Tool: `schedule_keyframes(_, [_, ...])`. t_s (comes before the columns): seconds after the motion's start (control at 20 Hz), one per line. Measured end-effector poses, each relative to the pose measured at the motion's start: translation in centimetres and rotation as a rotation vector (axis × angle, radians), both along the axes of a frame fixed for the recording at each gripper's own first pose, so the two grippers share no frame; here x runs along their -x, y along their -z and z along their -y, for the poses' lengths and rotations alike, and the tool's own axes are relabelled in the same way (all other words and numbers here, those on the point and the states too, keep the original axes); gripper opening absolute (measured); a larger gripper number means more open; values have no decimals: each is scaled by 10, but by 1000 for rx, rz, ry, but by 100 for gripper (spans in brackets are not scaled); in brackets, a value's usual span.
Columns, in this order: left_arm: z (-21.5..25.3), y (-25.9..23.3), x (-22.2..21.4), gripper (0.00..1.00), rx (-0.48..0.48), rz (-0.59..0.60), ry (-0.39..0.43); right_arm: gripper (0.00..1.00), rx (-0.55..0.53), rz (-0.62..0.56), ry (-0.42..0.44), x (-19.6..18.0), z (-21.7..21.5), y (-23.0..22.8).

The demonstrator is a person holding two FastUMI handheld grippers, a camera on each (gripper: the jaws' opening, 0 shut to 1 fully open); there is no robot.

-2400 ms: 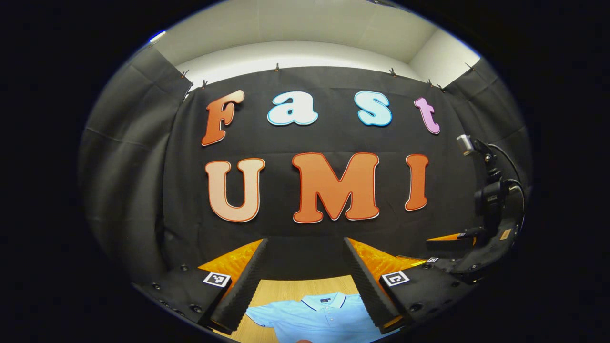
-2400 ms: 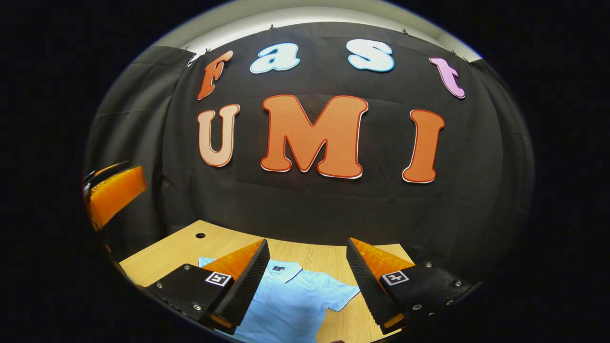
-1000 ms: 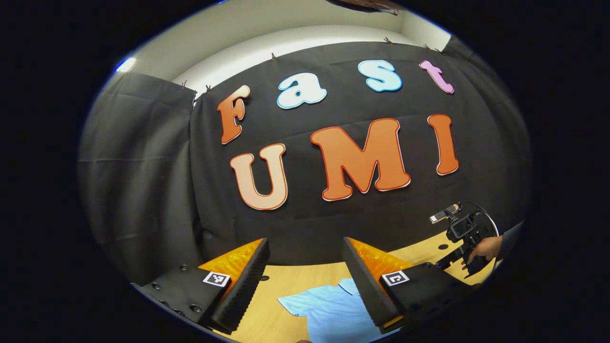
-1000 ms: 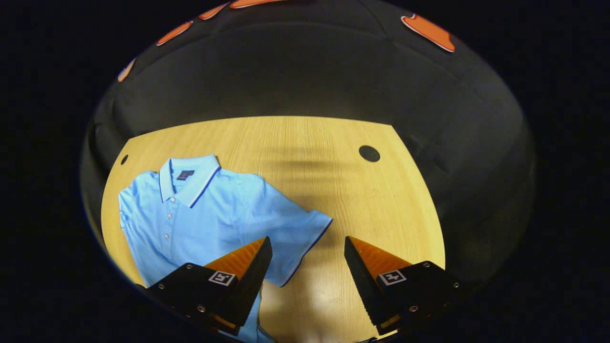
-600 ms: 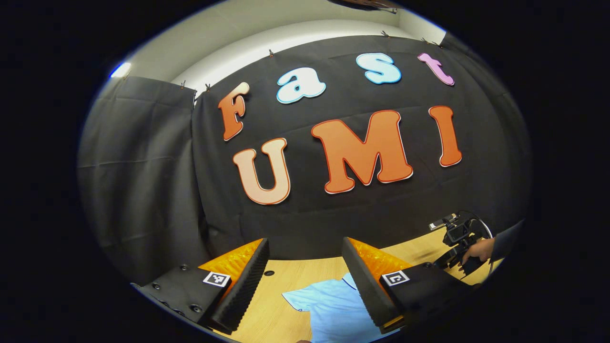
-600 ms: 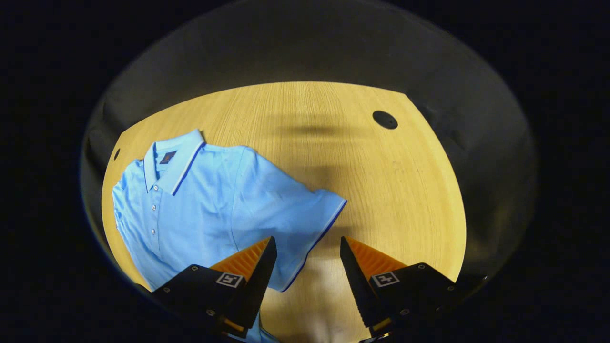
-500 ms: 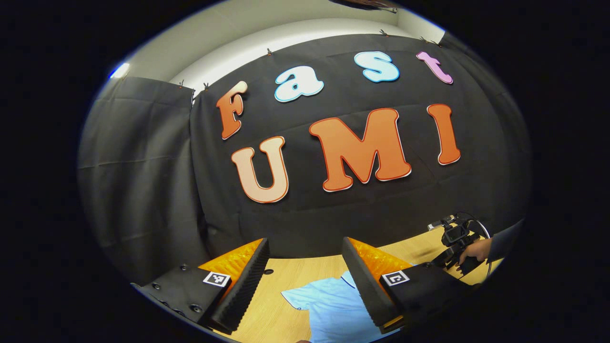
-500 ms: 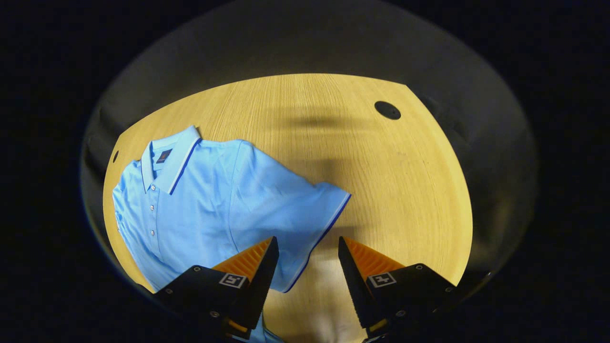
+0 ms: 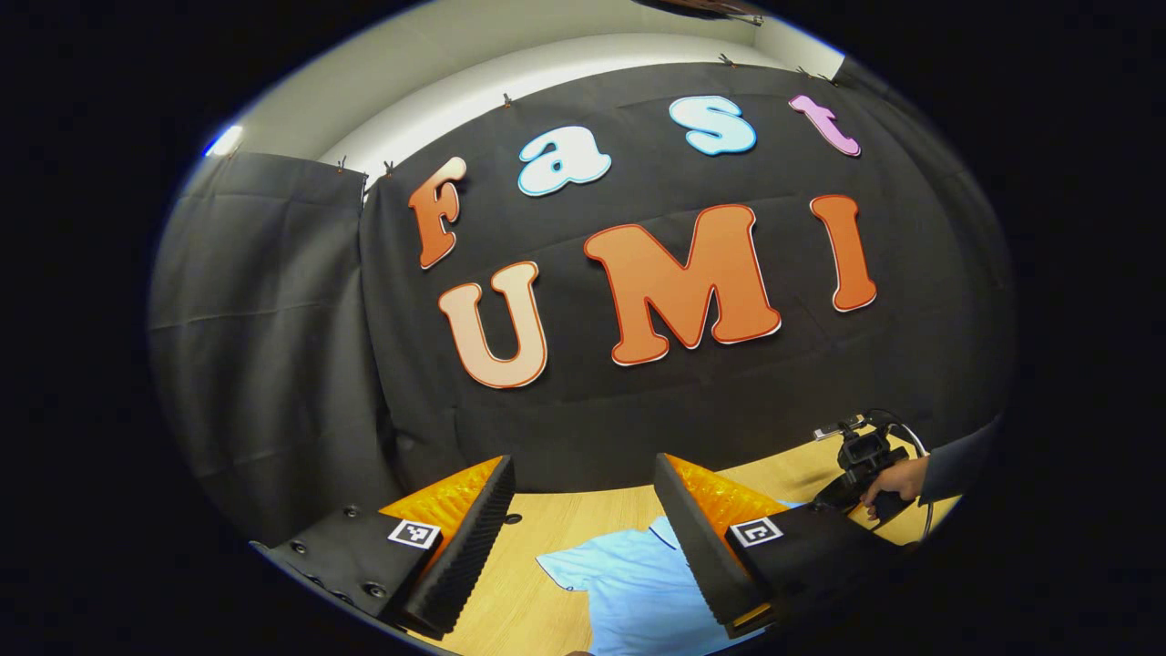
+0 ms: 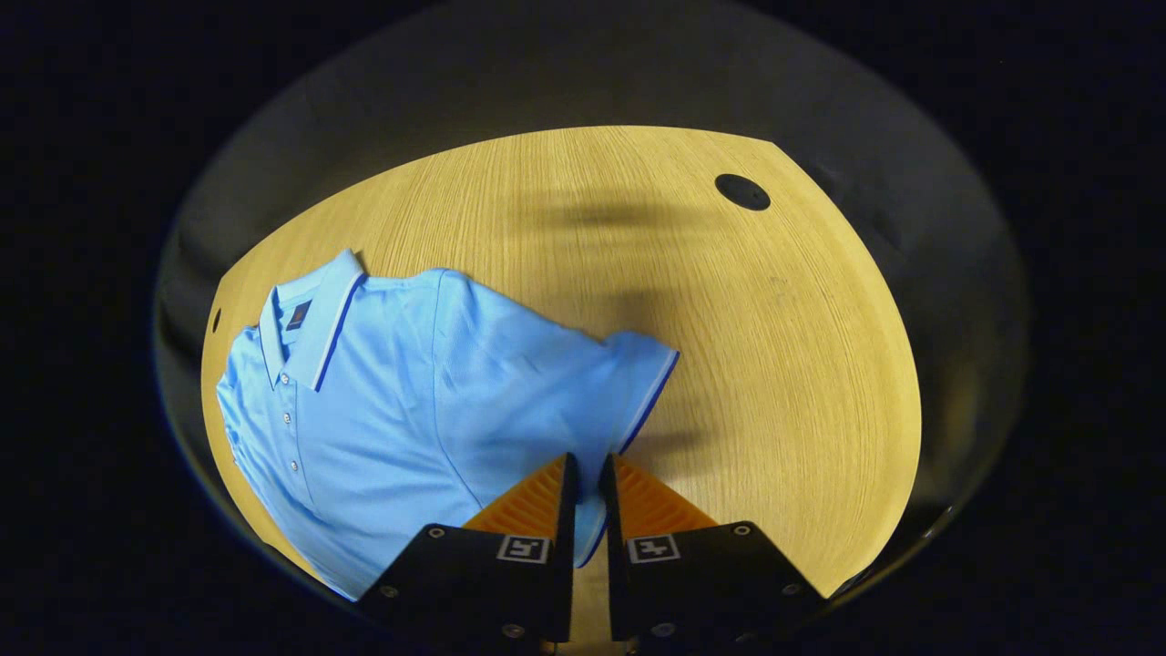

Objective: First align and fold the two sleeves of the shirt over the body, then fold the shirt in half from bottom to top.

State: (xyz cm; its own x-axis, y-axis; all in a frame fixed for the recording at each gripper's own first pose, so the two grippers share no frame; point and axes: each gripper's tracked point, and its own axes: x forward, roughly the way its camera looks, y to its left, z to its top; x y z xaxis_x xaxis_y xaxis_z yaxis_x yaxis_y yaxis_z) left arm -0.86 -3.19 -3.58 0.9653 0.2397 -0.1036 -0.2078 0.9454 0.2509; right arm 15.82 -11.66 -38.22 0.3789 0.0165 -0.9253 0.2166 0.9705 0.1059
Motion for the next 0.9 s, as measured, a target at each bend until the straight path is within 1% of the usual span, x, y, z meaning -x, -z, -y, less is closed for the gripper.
schedule_keyframes(0.05, [1, -1, 0, 100, 0, 2, 1, 15, -9, 6, -4, -2, -1, -1])
schedule_keyframes(0.1, [2, 0, 1, 100, 1, 6, 4, 9, -20, 24, -28, -3, -3, -1])
schedule_keyframes(0.15, [2, -1, 0, 100, -1, 7, 6, 7, -43, 31, -62, -2, -9, -3])
schedule_keyframes(0.2, [3, -2, 1, 100, -3, 7, 6, 6, -68, 29, -72, -2, -14, -3])
schedule_keyframes(0.3, [4, -2, 3, 100, -4, 9, 6, 5, -113, 48, -57, -5, -18, -11])
schedule_keyframes(0.4, [3, -2, 4, 100, -3, 6, 2, 5, -146, 110, -25, -17, -22, -26])
schedule_keyframes(0.45, [4, -2, 4, 100, 0, 4, 3, 5, -188, 137, -32, -22, -29, -35])
schedule_keyframes(0.5, [5, 1, 4, 100, 6, 1, 9, 5, -218, 154, -47, -22, -38, -42])
schedule_keyframes(0.65, [5, 2, 5, 99, 11, -4, 8, 5, -239, 191, -94, -27, -52, -59])
schedule_keyframes(0.9, [4, 6, 2, 99, 9, -7, 9, 4, -276, 224, -188, -39, -95, -77])
